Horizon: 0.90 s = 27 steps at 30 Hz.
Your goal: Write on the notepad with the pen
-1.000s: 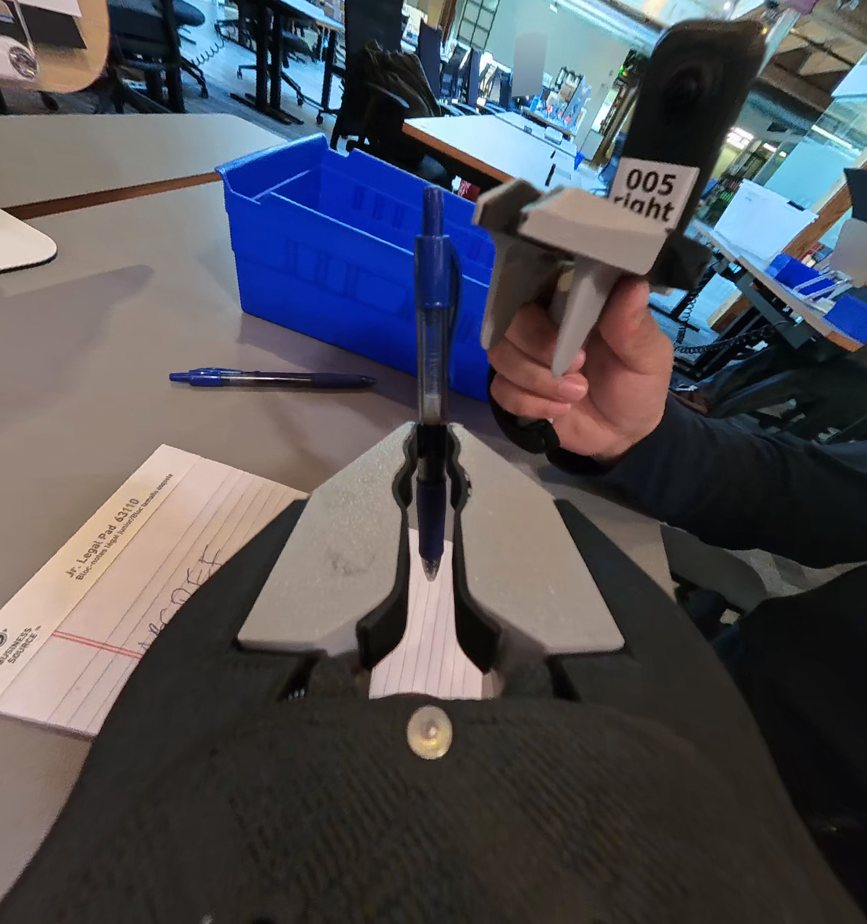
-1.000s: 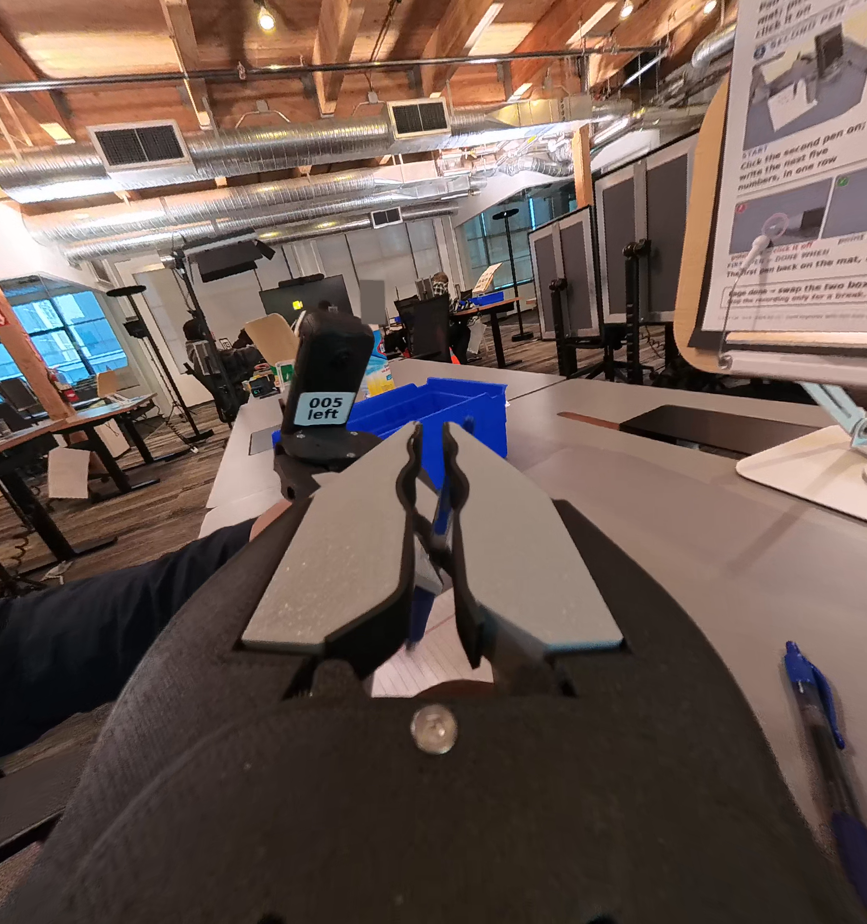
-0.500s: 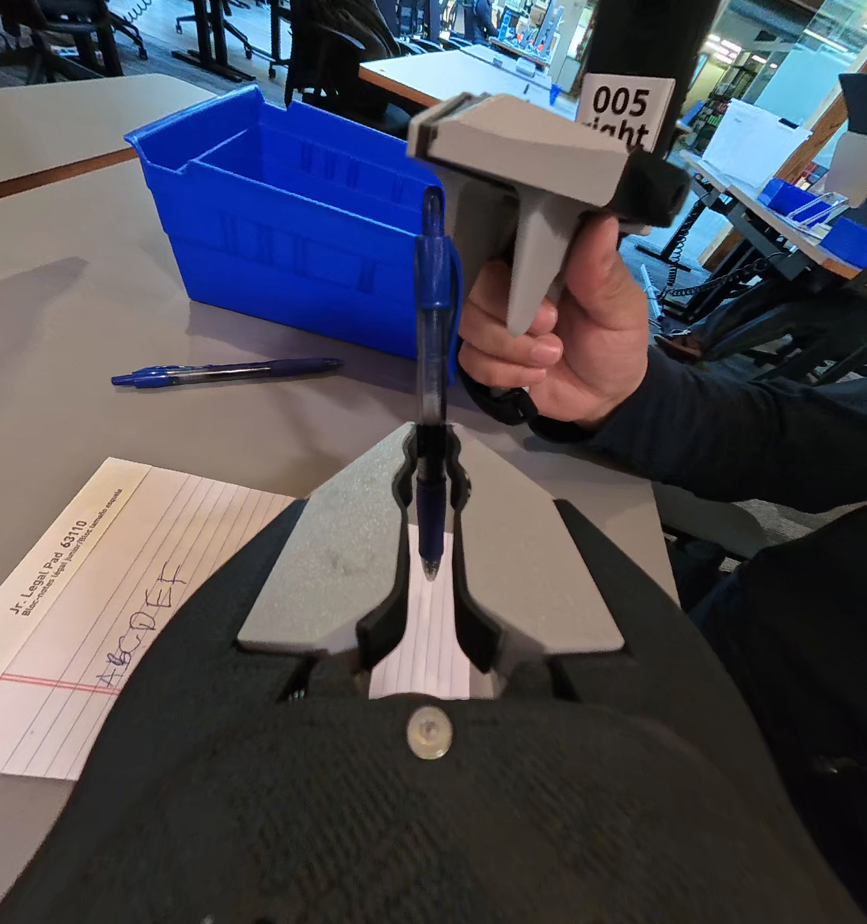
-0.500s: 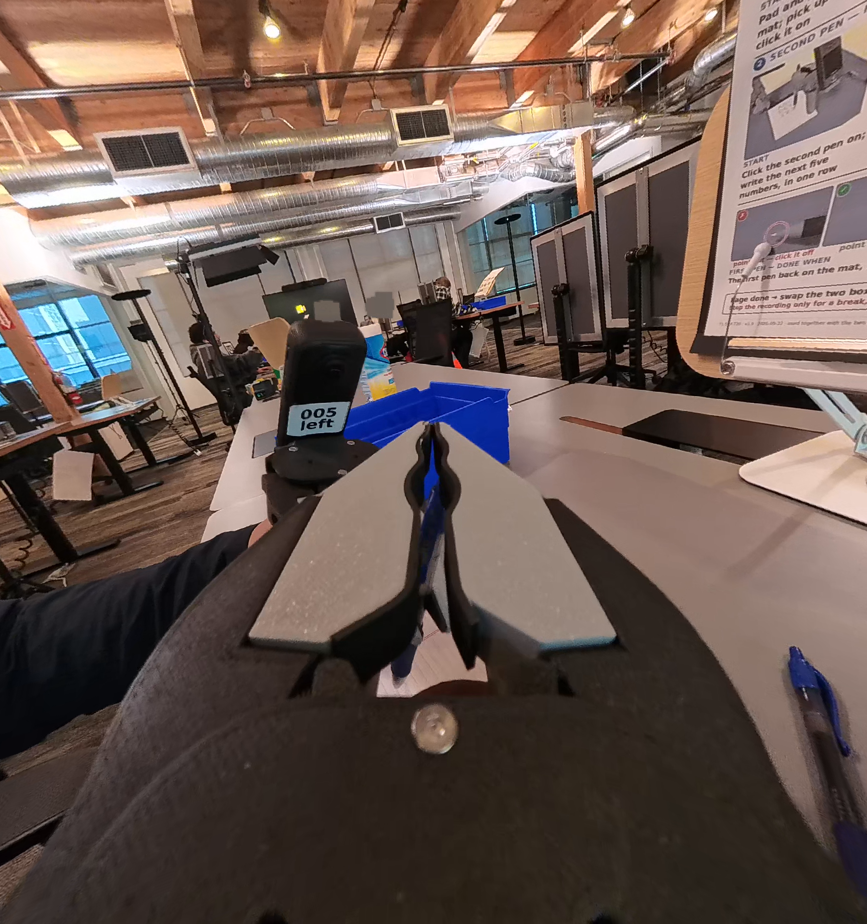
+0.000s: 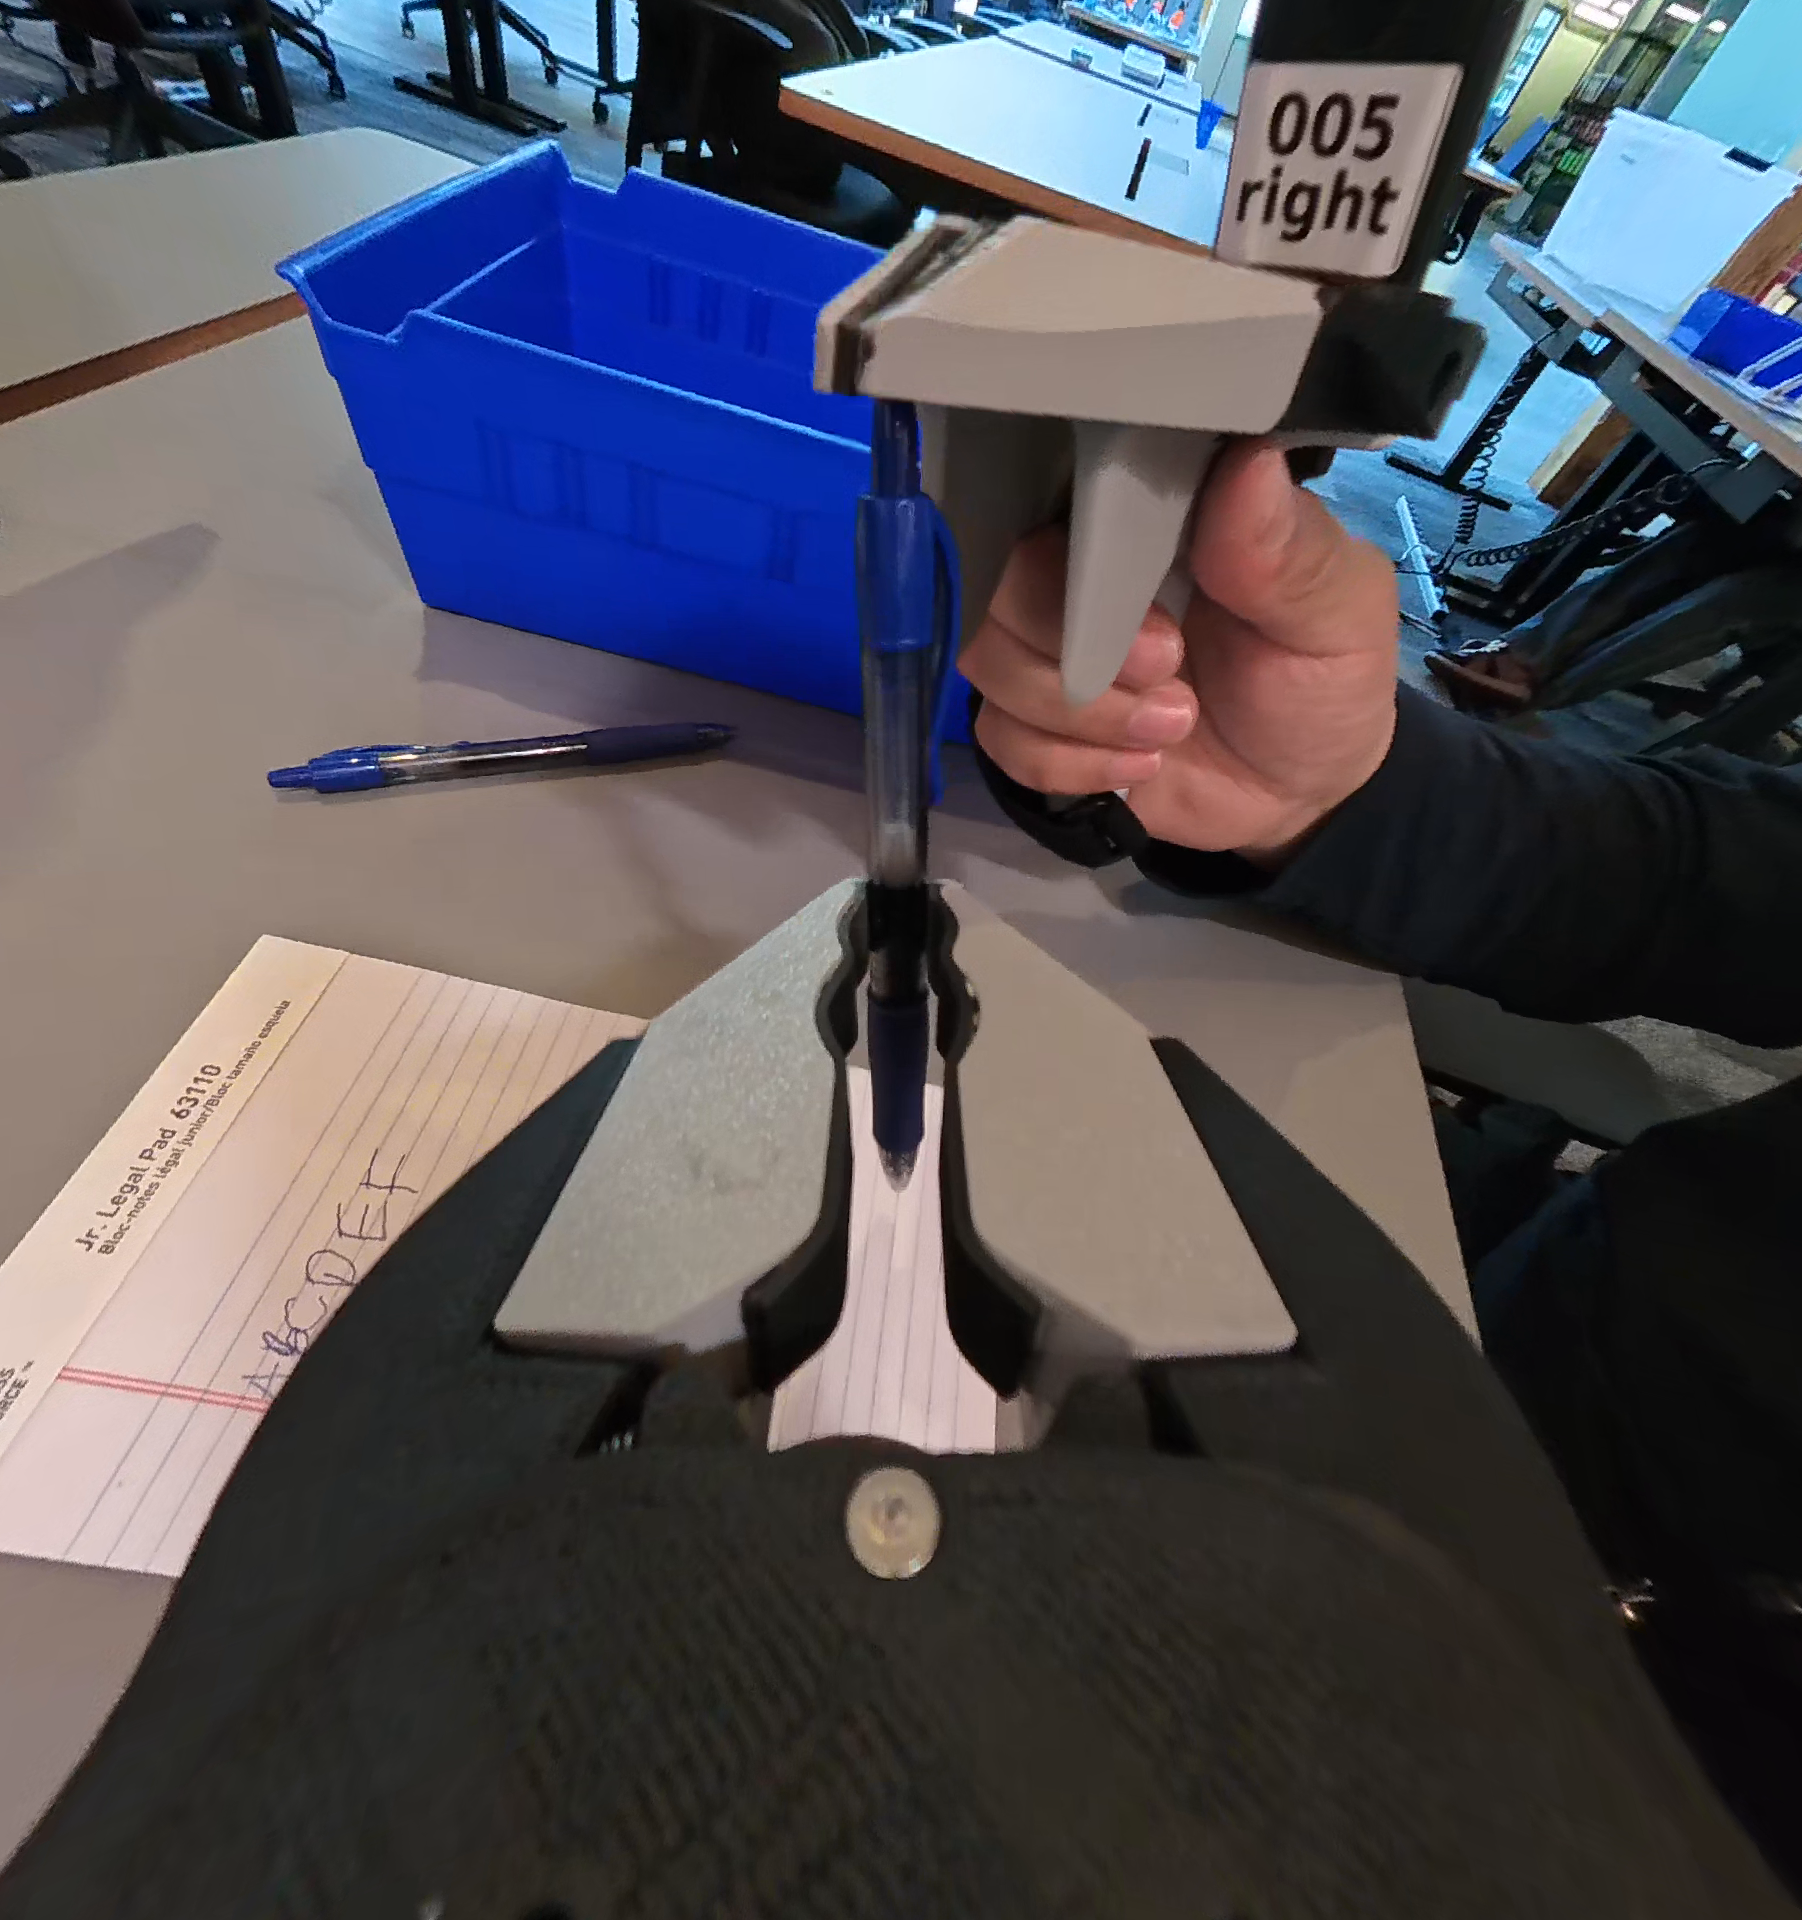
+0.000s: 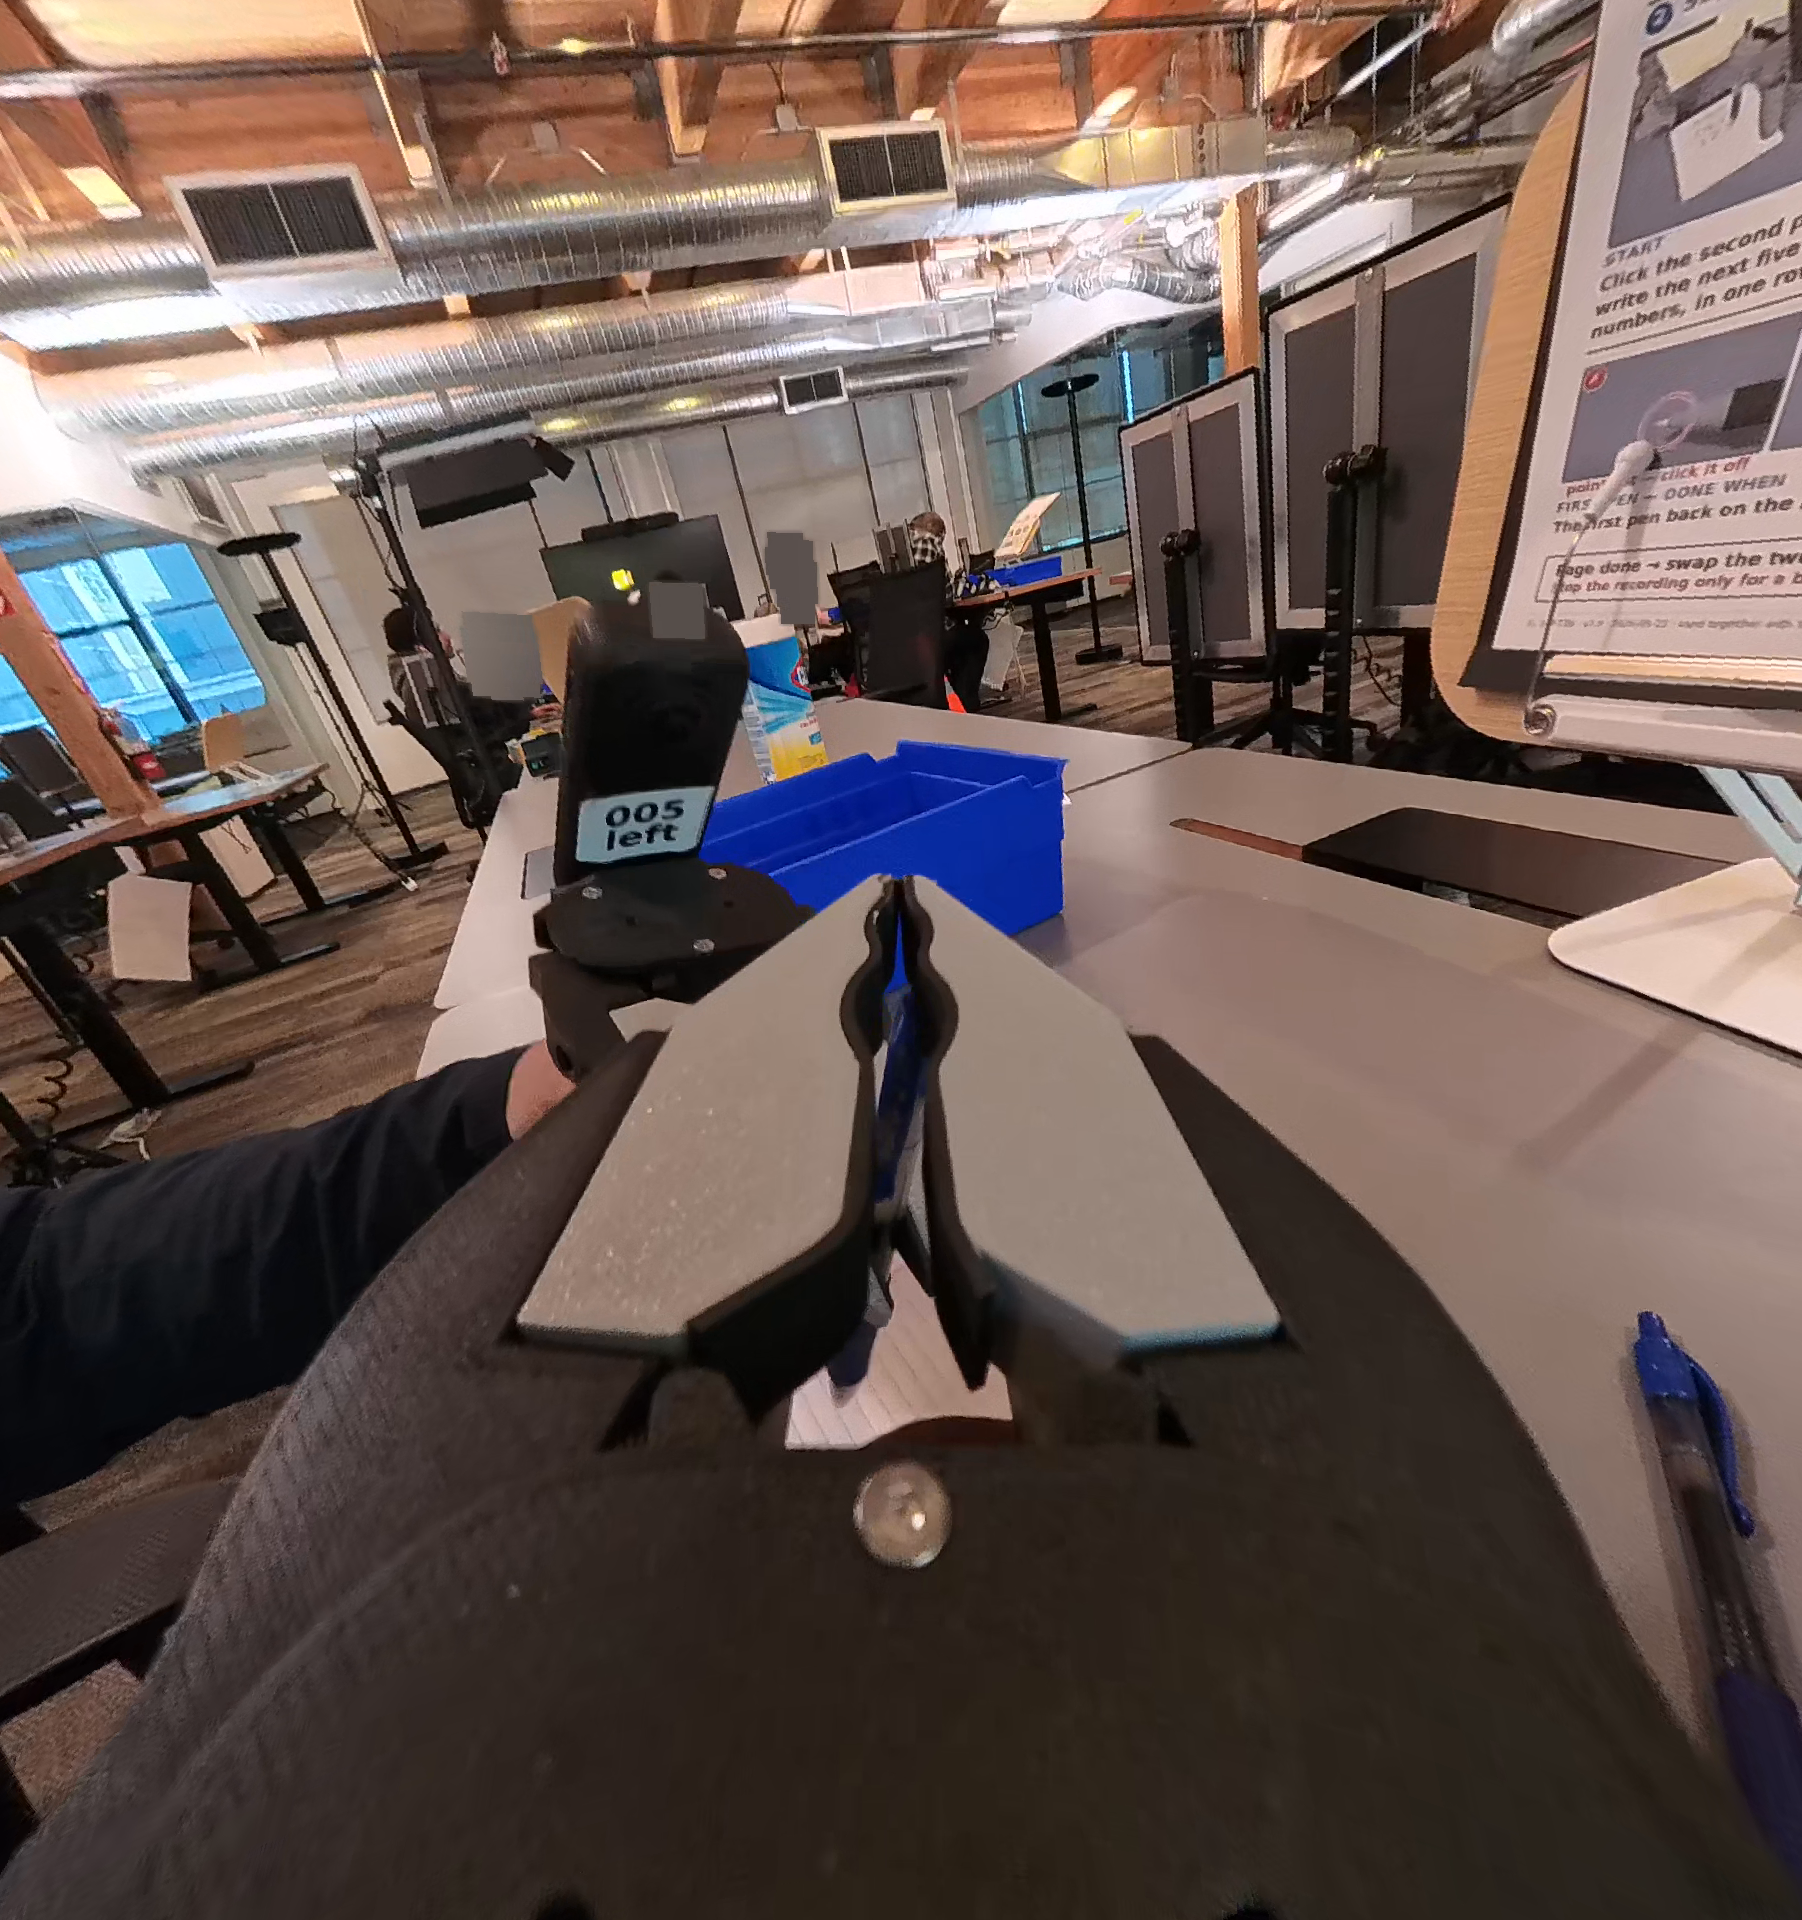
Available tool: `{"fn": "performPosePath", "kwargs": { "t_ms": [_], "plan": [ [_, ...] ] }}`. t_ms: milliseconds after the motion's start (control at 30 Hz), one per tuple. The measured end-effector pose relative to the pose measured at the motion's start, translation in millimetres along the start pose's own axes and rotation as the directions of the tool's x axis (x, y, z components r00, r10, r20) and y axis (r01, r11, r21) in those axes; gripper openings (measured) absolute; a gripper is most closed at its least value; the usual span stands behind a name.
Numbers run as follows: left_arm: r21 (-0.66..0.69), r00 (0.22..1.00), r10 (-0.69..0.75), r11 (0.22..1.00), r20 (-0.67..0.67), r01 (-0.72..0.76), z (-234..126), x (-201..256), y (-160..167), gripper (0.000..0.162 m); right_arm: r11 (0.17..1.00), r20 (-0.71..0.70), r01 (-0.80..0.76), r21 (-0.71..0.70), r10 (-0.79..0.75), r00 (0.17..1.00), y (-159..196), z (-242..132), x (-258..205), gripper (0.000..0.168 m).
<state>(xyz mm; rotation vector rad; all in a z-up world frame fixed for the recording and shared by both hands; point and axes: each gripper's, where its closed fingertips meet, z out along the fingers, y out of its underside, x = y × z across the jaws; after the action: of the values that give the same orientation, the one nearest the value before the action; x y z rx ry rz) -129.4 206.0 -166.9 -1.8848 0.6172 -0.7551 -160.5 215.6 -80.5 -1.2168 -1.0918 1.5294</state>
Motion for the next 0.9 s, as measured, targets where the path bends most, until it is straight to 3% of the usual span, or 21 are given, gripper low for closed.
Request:
{"fn": "performPosePath", "kwargs": {
  "t_ms": [600,900],
  "plan": [
    [-0.028,0.999,0.004,1.0,0.05,-0.003,6,-1,3,0.006,0.995,0.005,0.032,-0.099,-0.032,0.999,18,4,-3,0.0],
    [0.055,1.0,-0.023,0.998,0.021,0.022,-4,-1,-11,0.007,0.998,-0.023,0.006,0.055,-0.005,1.0,-10,-7,4,0.0]
  ]
}}
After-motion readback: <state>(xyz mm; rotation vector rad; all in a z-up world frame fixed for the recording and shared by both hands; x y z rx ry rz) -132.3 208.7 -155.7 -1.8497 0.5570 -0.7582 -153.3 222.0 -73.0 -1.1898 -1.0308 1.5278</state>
